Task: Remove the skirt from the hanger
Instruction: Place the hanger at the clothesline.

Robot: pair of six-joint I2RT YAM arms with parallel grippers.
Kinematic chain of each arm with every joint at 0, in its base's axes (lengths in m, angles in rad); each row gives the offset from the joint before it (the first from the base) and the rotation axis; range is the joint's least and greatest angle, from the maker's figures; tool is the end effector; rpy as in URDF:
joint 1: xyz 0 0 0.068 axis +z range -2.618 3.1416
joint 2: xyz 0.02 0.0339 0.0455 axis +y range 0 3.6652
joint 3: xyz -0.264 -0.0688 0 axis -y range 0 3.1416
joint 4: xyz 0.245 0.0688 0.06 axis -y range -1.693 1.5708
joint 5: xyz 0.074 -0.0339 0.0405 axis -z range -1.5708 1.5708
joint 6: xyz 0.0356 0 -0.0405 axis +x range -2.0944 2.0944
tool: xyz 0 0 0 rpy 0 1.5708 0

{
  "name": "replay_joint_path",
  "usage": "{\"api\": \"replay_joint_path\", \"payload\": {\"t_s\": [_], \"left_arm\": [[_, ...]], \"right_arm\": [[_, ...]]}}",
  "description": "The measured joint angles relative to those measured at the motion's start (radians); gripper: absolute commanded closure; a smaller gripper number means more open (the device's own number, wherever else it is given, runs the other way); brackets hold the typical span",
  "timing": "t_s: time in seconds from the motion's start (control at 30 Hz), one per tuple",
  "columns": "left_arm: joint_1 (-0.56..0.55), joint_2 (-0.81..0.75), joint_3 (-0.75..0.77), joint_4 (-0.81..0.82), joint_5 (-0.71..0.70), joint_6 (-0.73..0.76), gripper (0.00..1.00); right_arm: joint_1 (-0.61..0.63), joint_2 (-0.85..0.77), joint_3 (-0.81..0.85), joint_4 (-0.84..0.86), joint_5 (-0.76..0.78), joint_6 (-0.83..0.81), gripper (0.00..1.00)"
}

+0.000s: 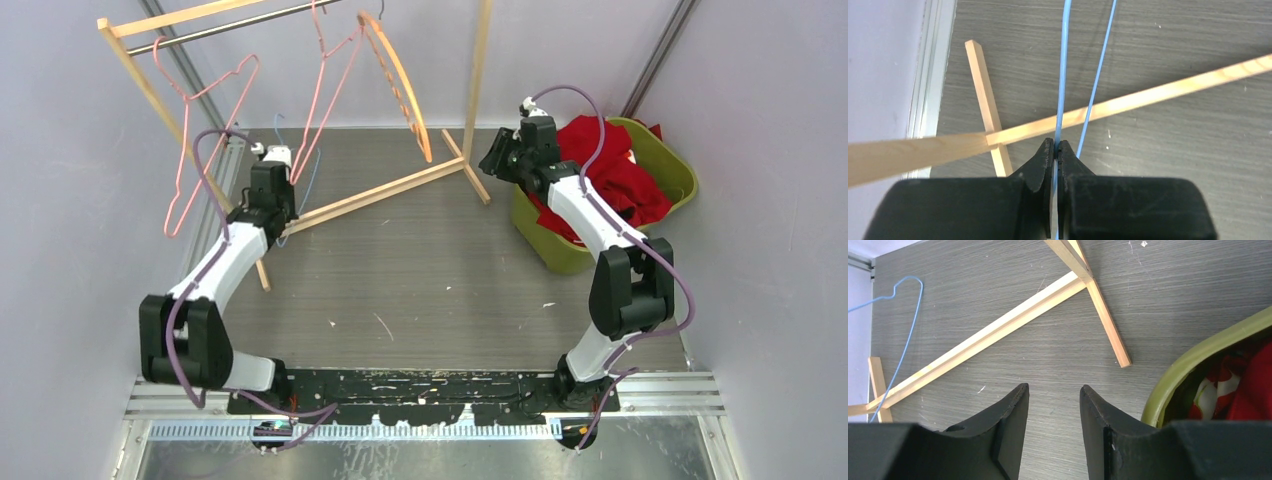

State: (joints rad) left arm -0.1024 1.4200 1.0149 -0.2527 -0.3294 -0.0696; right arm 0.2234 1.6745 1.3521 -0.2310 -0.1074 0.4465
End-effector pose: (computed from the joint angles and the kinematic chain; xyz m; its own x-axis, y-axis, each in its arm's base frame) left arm 0.3139 -0.0207 0.2673 -0.5957 -0.0049 -0.8032 -0.1998 0.9695 0.1423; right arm 0.3812 0.0905 0.2979 -0.5958 0.3049 -0.7430 -0.0576 0.9065 0.4182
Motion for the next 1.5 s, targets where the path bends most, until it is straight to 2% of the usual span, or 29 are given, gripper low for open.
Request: {"api": "replay_joint_path", "payload": {"t_s": [0.17, 0.6, 0.93, 1.5], "left_arm": [[-0.01, -0.164, -0.075, -0.049, 0.021, 0.019, 1.0], [-0.018, -0.557, -0.156, -0.206, 0.033, 0.039, 1.0], [-0.028, -0.585, -0.113, -0.239, 0.043, 0.055, 1.0], [-0.036, -0.586, 0.154, -0.229, 0.078, 0.058, 1.0]], "right_arm": [[0.006, -0.008, -0.005, 0.005, -0.001, 0.006, 0.54], [0.01, -0.008, -0.005, 0.008, -0.003, 0.006, 0.54], [0.011, -0.008, -0.005, 0.014, -0.003, 0.009, 0.55], [0.011, 0.041, 0.019, 0.017, -0.003, 0.008, 0.55]]}}
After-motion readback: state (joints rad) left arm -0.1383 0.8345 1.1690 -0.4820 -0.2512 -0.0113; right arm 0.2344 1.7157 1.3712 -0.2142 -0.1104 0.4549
